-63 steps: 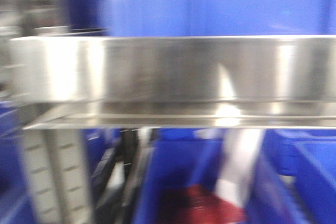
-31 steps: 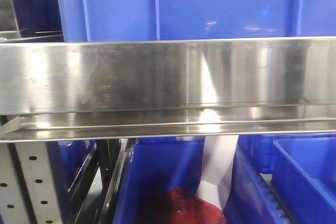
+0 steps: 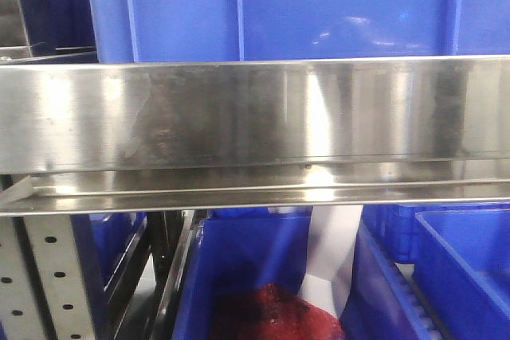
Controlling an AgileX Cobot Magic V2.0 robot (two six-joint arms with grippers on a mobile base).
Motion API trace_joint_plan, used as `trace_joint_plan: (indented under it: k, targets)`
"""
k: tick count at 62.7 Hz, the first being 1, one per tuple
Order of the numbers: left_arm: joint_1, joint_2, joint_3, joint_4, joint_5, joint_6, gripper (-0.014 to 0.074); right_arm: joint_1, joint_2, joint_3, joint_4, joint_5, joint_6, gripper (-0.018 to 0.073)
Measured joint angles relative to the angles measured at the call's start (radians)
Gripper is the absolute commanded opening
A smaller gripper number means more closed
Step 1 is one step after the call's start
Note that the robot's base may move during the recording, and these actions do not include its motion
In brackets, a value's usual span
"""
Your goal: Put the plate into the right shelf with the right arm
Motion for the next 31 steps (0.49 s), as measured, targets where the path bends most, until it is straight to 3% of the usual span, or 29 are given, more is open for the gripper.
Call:
trace_joint_plan:
  k: [13,31]
  targets:
    - [0.000,0.000,0.000,0.000,0.000,0.000,-0.0047,0.000,0.111,-0.085,0.000,-0.034,0.000,0.0064]
    - [0.000,0.000,0.000,0.000,0.000,0.000,-0.0047,0.000,0.494,-0.410,0.000,-0.034,0.000,0.0064]
